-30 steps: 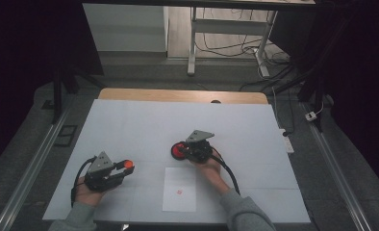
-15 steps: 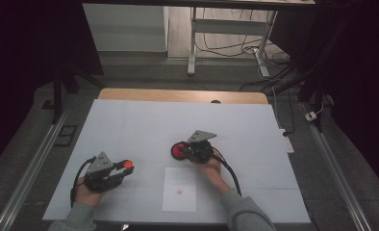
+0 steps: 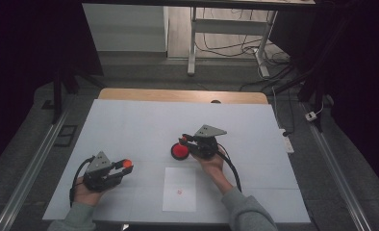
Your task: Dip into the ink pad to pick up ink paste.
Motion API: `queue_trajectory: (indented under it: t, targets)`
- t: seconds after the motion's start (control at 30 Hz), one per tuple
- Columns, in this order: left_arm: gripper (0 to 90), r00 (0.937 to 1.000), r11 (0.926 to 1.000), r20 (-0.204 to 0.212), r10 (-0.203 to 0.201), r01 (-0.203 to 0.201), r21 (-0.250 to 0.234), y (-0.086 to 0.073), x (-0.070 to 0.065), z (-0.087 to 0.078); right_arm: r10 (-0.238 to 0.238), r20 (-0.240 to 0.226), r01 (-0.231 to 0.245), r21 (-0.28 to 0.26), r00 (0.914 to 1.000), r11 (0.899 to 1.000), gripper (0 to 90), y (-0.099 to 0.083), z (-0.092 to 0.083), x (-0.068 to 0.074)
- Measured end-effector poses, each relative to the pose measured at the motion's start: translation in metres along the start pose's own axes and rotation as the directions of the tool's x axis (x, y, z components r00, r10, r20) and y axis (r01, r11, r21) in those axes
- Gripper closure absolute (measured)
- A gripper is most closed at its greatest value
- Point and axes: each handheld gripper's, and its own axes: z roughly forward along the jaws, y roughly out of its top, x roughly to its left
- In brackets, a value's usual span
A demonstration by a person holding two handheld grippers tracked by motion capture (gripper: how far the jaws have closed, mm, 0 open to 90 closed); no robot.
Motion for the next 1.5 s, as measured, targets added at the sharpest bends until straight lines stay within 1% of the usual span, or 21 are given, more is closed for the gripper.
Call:
queue_trajectory:
  t: [0.07,0.1,0.13,0.17,0.23,0.4,0.6,0.87,0.93,1.07,1.13,1.17,1.2,1.23,1.27,1.33,1.47,1.5]
  targets:
    - [64.8,1.0000,1.0000,0.001,0.003,-0.003,0.000,0.000,-0.001,0.000,-0.013,-0.001,0.013,-0.001,0.9999,1.000,72.5,0.003,-0.002,0.002]
    - [64.9,1.0000,1.0000,0.000,0.005,-0.005,0.000,0.000,-0.001,0.000,-0.023,0.000,0.023,0.009,0.9997,1.000,72.5,0.004,-0.002,0.003]
    - [64.8,1.0000,1.0000,0.000,0.005,-0.005,0.000,0.000,-0.002,0.000,-0.027,0.003,0.027,0.014,0.9996,1.000,72.5,0.004,-0.001,0.004]
    - [64.8,1.0000,1.0000,-0.001,0.006,-0.006,0.000,0.000,-0.002,0.000,-0.028,-0.004,0.028,0.016,0.9996,0.999,72.5,0.003,0.000,0.004]
    - [64.8,1.0000,1.0000,0.000,0.003,-0.003,-0.002,0.000,-0.001,0.000,-0.036,-0.003,0.036,0.036,0.9993,0.999,72.4,0.002,0.003,0.005]
    - [64.8,1.0000,1.0000,0.000,0.004,-0.004,-0.001,0.000,0.000,0.000,-0.036,-0.005,0.036,0.071,0.9993,0.997,72.4,-0.003,0.010,0.004]
    - [64.8,1.0000,1.0000,0.001,0.006,-0.006,0.002,0.000,0.000,0.000,-0.052,0.004,0.051,0.104,0.9987,0.993,72.4,-0.007,0.014,0.004]
    - [64.8,1.0000,1.0000,0.002,0.005,-0.005,0.004,0.000,-0.001,0.000,-0.065,0.008,0.064,0.117,0.9978,0.991,72.4,-0.007,0.017,0.005]
    - [64.8,1.0000,1.0000,0.001,0.004,-0.004,0.004,0.000,-0.001,0.000,-0.060,0.010,0.058,0.113,0.9982,0.992,72.4,-0.009,0.019,0.004]
    - [64.8,1.0000,1.0000,0.000,0.003,-0.003,0.005,0.000,-0.001,0.001,-0.064,0.016,0.061,0.133,0.9978,0.989,72.4,-0.011,0.021,0.003]
    - [64.8,1.0000,1.0000,0.000,0.003,-0.003,0.007,0.000,-0.001,0.001,-0.069,0.018,0.065,0.148,0.9975,0.987,72.4,-0.014,0.024,0.003]
    - [64.8,1.0000,1.0000,0.001,0.003,-0.003,0.008,0.000,0.000,0.001,-0.074,0.018,0.070,0.166,0.9971,0.984,72.4,-0.015,0.026,0.003]
    - [64.8,1.0000,1.0000,0.000,0.003,-0.003,0.007,0.000,-0.001,0.001,-0.066,0.018,0.062,0.149,0.9977,0.987,72.5,-0.018,0.027,0.002]
    - [64.8,1.0000,1.0000,0.000,0.001,-0.001,0.005,0.000,-0.001,0.001,-0.046,0.017,0.043,0.146,0.9988,0.988,72.5,-0.018,0.027,0.001]
    - [64.8,1.0000,1.0000,0.000,0.001,-0.001,0.005,0.000,-0.001,0.001,-0.042,0.017,0.039,0.147,0.9990,0.988,72.6,-0.018,0.027,0.001]
    - [64.8,1.0000,1.0000,0.001,0.001,-0.001,0.005,0.000,-0.001,0.001,-0.057,0.027,0.052,0.156,0.9980,0.986,72.6,-0.018,0.027,0.003]
    - [64.8,1.0000,1.0000,-0.001,0.005,-0.005,0.004,0.000,-0.002,0.000,-0.045,0.028,0.041,0.152,0.9986,0.988,72.8,-0.019,0.026,0.003]
    - [64.8,1.0000,1.0000,-0.003,0.005,-0.005,0.003,0.000,-0.002,0.000,-0.051,0.028,0.046,0.153,0.9983,0.987,72.8,-0.019,0.026,0.003]
